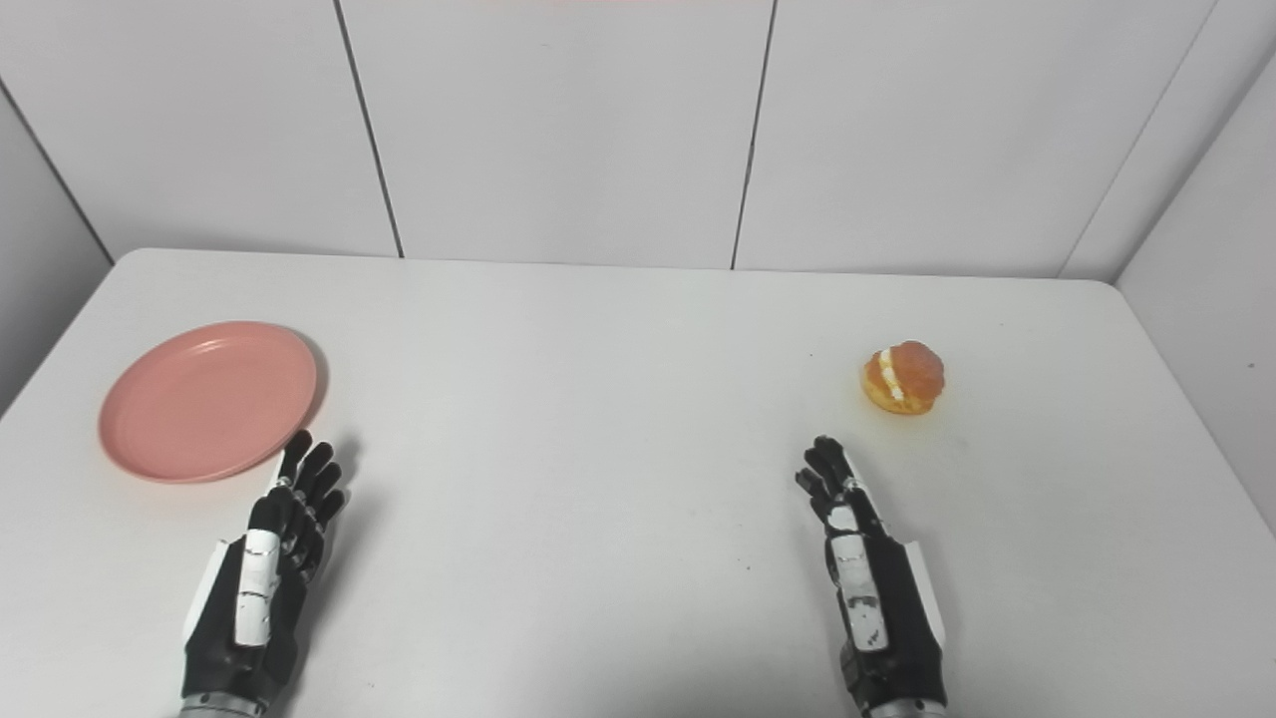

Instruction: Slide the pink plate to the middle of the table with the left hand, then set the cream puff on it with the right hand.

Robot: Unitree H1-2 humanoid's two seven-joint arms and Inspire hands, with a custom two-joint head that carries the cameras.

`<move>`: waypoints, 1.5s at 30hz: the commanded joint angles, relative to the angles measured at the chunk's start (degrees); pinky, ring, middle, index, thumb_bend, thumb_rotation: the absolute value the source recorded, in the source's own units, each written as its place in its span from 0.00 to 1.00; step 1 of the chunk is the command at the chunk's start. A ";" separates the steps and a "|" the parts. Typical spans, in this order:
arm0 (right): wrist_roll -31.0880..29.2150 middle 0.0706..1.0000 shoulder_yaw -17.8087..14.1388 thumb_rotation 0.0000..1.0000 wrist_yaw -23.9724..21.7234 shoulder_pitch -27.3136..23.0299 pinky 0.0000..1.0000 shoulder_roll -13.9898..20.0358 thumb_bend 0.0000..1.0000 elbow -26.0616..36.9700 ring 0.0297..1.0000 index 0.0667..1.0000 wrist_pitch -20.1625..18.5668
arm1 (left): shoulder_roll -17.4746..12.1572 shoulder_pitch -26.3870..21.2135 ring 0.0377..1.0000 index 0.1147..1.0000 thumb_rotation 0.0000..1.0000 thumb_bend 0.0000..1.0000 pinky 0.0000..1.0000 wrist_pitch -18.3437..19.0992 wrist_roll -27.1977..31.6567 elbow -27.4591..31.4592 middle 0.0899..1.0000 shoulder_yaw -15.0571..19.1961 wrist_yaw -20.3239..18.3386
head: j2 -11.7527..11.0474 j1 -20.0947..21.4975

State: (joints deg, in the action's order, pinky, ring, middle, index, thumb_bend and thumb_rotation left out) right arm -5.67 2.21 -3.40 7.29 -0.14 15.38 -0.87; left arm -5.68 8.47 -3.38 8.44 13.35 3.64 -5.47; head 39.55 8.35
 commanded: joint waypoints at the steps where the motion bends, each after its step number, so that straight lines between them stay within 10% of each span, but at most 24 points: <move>1: -0.08 0.93 0.11 0.96 -0.40 -0.07 1.00 0.23 0.89 1.90 0.92 0.92 0.66 | -0.10 -0.57 1.00 0.99 1.00 0.73 1.00 -1.51 -0.08 2.05 1.00 -0.28 -0.31 | 0.05 -0.06; 19: -0.64 0.93 0.34 0.96 -0.77 0.08 0.99 0.58 0.89 1.41 0.92 0.92 1.11 | -0.06 -0.43 1.00 0.99 1.00 0.72 1.00 -1.66 -0.12 1.66 1.00 -0.44 -0.60 | -0.78 -0.81; 33: -7.07 0.96 -4.35 0.99 -6.90 -1.33 1.00 6.31 0.89 -12.29 0.96 0.95 12.28 | 6.70 -1.19 1.00 1.00 0.98 0.73 1.00 -7.56 -10.36 -4.59 1.00 -5.70 4.02 | -12.77 -18.45; 45: -9.77 1.00 -6.50 1.00 -10.93 -4.60 1.00 8.93 0.88 -23.60 1.00 1.00 17.80 | 10.95 -3.51 0.96 1.00 0.99 0.55 0.96 -15.11 -18.41 -13.04 0.99 -7.27 9.53 | -20.02 -24.57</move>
State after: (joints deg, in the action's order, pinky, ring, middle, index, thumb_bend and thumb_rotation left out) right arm -14.82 -4.47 -13.13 0.58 9.10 -3.77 13.93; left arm 3.43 5.50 -17.11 -9.47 5.29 -2.60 2.83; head 19.51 -16.26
